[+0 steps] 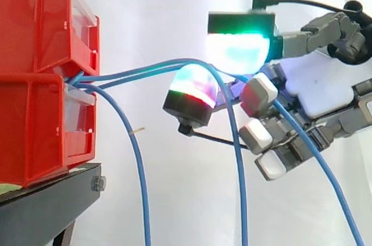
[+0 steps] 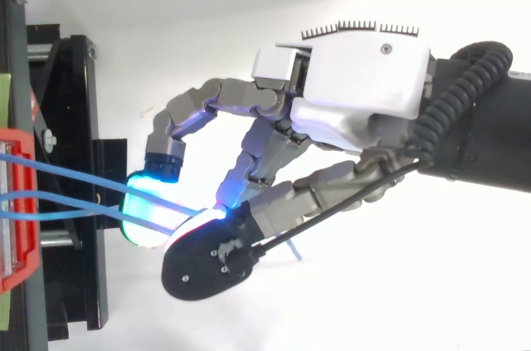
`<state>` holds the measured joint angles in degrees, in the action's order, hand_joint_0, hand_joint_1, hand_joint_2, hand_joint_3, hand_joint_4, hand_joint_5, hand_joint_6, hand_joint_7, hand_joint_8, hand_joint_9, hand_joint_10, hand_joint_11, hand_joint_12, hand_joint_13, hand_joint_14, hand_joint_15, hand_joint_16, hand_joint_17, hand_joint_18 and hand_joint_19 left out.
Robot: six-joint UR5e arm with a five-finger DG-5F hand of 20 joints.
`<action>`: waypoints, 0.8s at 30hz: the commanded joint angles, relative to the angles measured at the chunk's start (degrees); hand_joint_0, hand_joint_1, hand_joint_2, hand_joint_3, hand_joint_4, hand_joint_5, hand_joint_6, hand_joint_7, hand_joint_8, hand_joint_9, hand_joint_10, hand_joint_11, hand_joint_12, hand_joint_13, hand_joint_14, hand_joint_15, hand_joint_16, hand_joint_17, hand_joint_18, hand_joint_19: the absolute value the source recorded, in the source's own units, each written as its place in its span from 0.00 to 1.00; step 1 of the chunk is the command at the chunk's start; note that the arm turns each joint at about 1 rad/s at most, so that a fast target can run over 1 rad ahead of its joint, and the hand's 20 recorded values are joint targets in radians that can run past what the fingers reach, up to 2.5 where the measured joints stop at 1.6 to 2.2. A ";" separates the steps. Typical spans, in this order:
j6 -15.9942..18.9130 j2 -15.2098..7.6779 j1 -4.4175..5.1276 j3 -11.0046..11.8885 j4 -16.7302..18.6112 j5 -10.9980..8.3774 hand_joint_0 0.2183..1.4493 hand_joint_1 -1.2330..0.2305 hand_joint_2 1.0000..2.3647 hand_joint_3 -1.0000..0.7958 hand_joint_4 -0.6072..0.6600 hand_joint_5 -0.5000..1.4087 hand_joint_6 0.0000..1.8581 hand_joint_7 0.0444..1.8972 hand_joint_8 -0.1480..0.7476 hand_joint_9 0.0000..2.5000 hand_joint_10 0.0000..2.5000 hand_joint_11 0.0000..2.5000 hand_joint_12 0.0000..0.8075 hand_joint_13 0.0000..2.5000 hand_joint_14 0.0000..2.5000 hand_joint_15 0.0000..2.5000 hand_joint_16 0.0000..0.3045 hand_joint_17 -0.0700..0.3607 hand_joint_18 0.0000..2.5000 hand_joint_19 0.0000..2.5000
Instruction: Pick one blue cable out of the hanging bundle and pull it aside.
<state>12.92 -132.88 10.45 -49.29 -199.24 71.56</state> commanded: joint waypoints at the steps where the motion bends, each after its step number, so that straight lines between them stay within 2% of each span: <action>1: 0.17 -0.01 0.00 -0.98 0.17 0.16 0.35 0.25 0.02 0.42 0.41 0.21 0.49 0.52 0.42 0.50 0.01 0.28 0.31 0.40 0.01 0.23 0.14 0.38 0.31 0.20; 6: 0.26 0.08 0.00 -1.33 -0.01 0.16 0.36 0.25 0.02 0.45 0.38 0.21 0.51 0.49 0.42 0.49 0.01 0.28 0.31 0.40 0.01 0.22 0.14 0.38 0.31 0.19; 8: 0.26 0.08 0.00 -1.25 -0.01 0.16 0.38 0.25 0.01 0.42 0.38 0.21 0.51 0.49 0.43 0.49 0.01 0.29 0.32 0.39 0.01 0.22 0.14 0.38 0.31 0.19; 12: 0.26 0.08 0.00 -1.25 0.08 0.16 0.41 0.24 0.00 0.31 0.38 0.21 0.50 0.47 0.41 0.48 0.01 0.29 0.31 0.39 0.01 0.22 0.14 0.38 0.31 0.18; 13: 0.26 0.16 0.00 -1.25 0.08 0.25 0.39 0.24 0.00 0.28 0.40 0.21 0.50 0.48 0.40 0.49 0.01 0.29 0.31 0.39 0.01 0.22 0.13 0.38 0.31 0.18; 16: 0.08 0.43 0.00 -1.33 0.08 0.16 0.33 0.27 0.00 0.28 0.45 0.22 0.49 0.49 0.41 0.50 0.01 0.29 0.31 0.39 0.01 0.22 0.13 0.37 0.31 0.19; 18: 0.00 0.95 0.00 -1.33 0.08 -0.02 0.25 0.34 0.00 0.28 0.46 0.23 0.48 0.50 0.42 0.53 0.01 0.28 0.33 0.41 0.01 0.22 0.14 0.39 0.32 0.19; 24: -0.97 1.75 -0.17 -1.25 -1.41 -0.11 0.21 0.46 0.00 0.28 0.47 0.23 0.47 0.50 0.44 0.54 0.01 0.28 0.35 0.42 0.01 0.22 0.16 0.41 0.35 0.20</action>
<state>12.52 -131.51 10.40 -50.58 -199.83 71.52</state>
